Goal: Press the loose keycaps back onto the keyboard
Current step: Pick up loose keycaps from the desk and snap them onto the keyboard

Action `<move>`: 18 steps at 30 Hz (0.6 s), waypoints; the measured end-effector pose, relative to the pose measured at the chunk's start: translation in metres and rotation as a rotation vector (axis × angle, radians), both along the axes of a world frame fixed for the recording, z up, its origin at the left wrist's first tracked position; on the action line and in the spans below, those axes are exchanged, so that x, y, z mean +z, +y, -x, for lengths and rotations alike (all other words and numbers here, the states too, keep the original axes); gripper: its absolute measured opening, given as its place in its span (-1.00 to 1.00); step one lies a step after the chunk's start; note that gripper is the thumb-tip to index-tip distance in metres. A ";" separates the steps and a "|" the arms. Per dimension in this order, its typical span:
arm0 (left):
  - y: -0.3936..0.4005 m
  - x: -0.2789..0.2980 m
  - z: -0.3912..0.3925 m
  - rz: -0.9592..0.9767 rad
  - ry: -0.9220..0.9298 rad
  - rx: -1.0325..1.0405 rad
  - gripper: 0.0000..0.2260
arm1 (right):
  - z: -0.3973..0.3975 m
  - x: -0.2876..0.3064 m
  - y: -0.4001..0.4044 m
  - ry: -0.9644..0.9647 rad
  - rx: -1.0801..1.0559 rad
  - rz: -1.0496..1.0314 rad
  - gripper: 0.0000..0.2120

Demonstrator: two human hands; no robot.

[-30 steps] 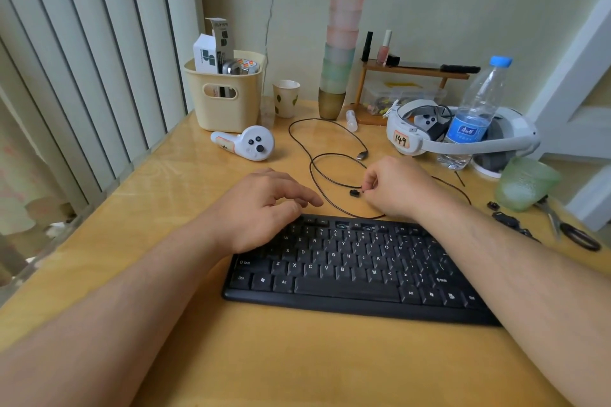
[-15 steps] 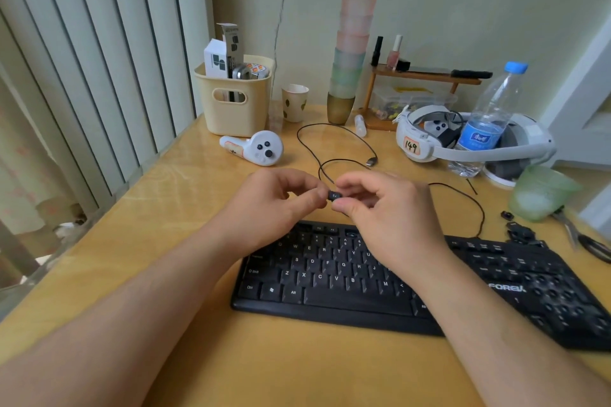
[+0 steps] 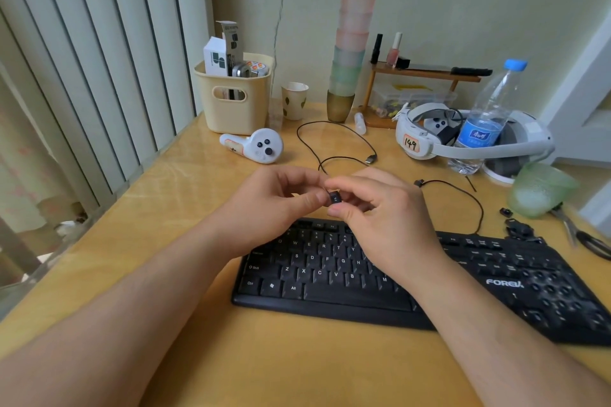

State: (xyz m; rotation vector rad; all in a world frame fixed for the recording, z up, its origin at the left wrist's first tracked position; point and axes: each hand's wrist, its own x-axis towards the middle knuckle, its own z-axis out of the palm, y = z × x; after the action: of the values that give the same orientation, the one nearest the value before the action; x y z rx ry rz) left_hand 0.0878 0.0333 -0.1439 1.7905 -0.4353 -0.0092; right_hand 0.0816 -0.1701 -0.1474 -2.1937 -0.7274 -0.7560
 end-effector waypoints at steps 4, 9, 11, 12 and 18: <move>-0.001 0.002 0.001 0.034 0.024 0.008 -0.83 | 0.000 0.001 0.000 0.002 0.005 -0.034 -0.75; -0.004 0.006 0.005 0.012 0.037 -0.007 -0.92 | 0.002 0.002 0.000 0.001 -0.023 -0.048 -0.75; -0.004 0.007 0.005 -0.006 0.034 -0.007 -0.94 | 0.002 0.002 0.000 0.000 -0.026 -0.042 -0.74; -0.003 0.007 0.006 -0.015 0.034 -0.010 -0.94 | 0.002 0.002 0.000 0.000 -0.028 -0.037 -0.73; 0.000 0.005 0.003 -0.042 0.017 0.012 -0.96 | 0.003 0.002 0.001 0.040 -0.036 0.032 -0.81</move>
State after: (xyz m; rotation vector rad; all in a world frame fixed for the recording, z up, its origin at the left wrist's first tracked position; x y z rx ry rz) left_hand 0.0851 0.0331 -0.1384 1.8334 -0.4143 -0.0253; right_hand 0.0784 -0.1695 -0.1450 -2.2501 -0.6864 -0.7205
